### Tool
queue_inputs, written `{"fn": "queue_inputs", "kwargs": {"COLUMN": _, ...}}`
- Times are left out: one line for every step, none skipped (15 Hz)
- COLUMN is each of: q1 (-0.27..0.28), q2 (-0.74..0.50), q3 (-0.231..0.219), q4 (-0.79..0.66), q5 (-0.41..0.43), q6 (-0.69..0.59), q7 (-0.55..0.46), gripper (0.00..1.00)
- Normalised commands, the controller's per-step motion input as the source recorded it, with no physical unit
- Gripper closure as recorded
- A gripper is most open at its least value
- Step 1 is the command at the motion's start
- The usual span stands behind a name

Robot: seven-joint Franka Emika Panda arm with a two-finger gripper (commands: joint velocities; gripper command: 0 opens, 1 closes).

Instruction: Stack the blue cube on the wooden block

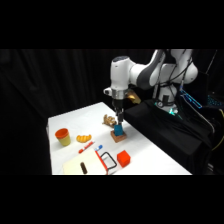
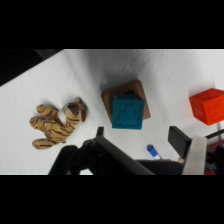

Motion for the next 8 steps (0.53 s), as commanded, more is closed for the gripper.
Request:
{"fn": "queue_inputs", "kwargs": {"q1": -0.160, "q2": -0.48, "q3": 0.100, "q4": -0.02, "q5": 0.232, "q6": -0.44, "q7": -0.39, "gripper": 0.00}}
{"fn": "queue_inputs", "kwargs": {"q1": -0.155, "q2": -0.45, "q3": 0.084, "q4": 0.01, "q5": 0.251, "q6": -0.45, "q7": -0.43, "gripper": 0.00}}
{"fn": "queue_inputs", "kwargs": {"q1": -0.153, "q2": -0.44, "q3": 0.069, "q4": 0.03, "q5": 0.240, "q6": -0.46, "q7": -0.44, "gripper": 0.00}}
{"fn": "queue_inputs", "kwargs": {"q1": -0.145, "q2": -0.35, "q3": 0.056, "q4": 0.09, "q5": 0.249, "q6": -0.41, "q7": -0.44, "gripper": 0.00}}
{"fn": "queue_inputs", "kwargs": {"q1": -0.149, "q2": -0.31, "q3": 0.059, "q4": 0.12, "q5": 0.181, "q6": -0.43, "q7": -0.36, "gripper": 0.00}}
{"fn": "queue_inputs", "kwargs": {"q1": -0.141, "q2": -0.27, "q3": 0.057, "q4": 0.14, "q5": 0.161, "q6": -0.40, "q7": -0.33, "gripper": 0.00}}
{"fn": "queue_inputs", "kwargs": {"q1": -0.132, "q2": -0.21, "q3": 0.057, "q4": 0.15, "q5": 0.151, "q6": -0.33, "q7": -0.30, "gripper": 0.00}}
{"fn": "queue_inputs", "kwargs": {"q1": -0.115, "q2": -0.17, "q3": 0.053, "q4": 0.17, "q5": 0.184, "q6": -0.35, "q7": -0.27, "gripper": 0.00}}
